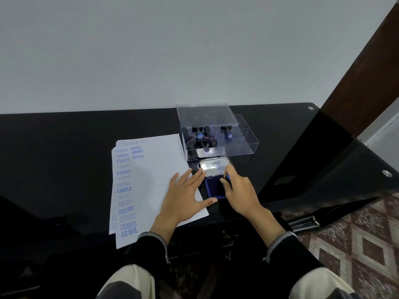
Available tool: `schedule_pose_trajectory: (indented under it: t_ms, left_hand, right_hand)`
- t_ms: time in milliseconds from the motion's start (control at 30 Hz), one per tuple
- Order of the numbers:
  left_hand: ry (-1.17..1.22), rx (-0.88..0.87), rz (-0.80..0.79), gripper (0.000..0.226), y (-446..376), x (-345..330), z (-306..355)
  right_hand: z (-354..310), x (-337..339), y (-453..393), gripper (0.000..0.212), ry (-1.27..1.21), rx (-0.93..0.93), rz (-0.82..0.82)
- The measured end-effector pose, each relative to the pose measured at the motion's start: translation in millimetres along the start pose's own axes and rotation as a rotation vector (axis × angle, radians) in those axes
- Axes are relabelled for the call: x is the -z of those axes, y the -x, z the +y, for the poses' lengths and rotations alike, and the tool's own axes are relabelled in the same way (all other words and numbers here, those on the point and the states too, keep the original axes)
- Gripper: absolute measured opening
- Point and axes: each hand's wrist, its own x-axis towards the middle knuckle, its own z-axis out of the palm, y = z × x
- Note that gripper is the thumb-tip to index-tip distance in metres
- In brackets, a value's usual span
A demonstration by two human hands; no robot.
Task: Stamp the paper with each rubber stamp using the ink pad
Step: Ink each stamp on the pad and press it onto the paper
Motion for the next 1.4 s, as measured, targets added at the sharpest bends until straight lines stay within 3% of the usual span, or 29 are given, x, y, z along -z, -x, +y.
schedule_pose_trajectory:
  t_ms: [100, 200, 267, 367, 467, 567, 733, 933, 1067, 1400]
  left_hand:
    - [0.03, -0.001, 0.0, 0.091, 1, 1, 0]
    - [0.192, -0.004, 0.045, 0.077, 4, 5, 2]
    - [0.453, 0.042, 0.165, 0.054, 6, 10, 3]
    - [0.792, 0.179, 0.481, 0.019, 9, 18, 1]
    - [0.744, 0.343, 0.633, 0.02, 13, 30, -12]
    - [0.613, 0.453, 0.56, 0.019, 22, 45, -37]
    - [0.346, 0.531, 0.53, 0.029, 53, 64, -97]
    - [0.061, 0.556, 0.268, 0.053, 65, 74, -143]
    - [0.037, 0.457, 0.21, 0.055, 64, 71, -155]
    - [0.098, 0.336, 0.263, 0.049, 55, 68, -170]
  right_hand:
    - [-2, 4, -3, 0.016, -0.032, -0.038, -0.005]
    - [-12, 7, 0, 0.012, -0.309, -0.21, 0.117]
    - [-23, 7, 2, 0.011, -0.536, -0.307, 0.226]
    - [-42, 0, -6, 0.011, -0.789, -0.403, 0.242]
    - [-67, -13, -22, 0.015, -1.075, -0.453, 0.236]
    - [-94, -29, -35, 0.016, -1.186, -0.453, 0.183]
    - [-120, -56, -43, 0.013, -1.177, -0.376, 0.121]
    - [-123, -69, -47, 0.015, -1.025, -0.385, 0.099]
    - [-130, -74, -63, 0.015, -0.813, -0.327, 0.061]
    - [-161, -81, -123, 0.02, -0.323, 0.086, -0.26]
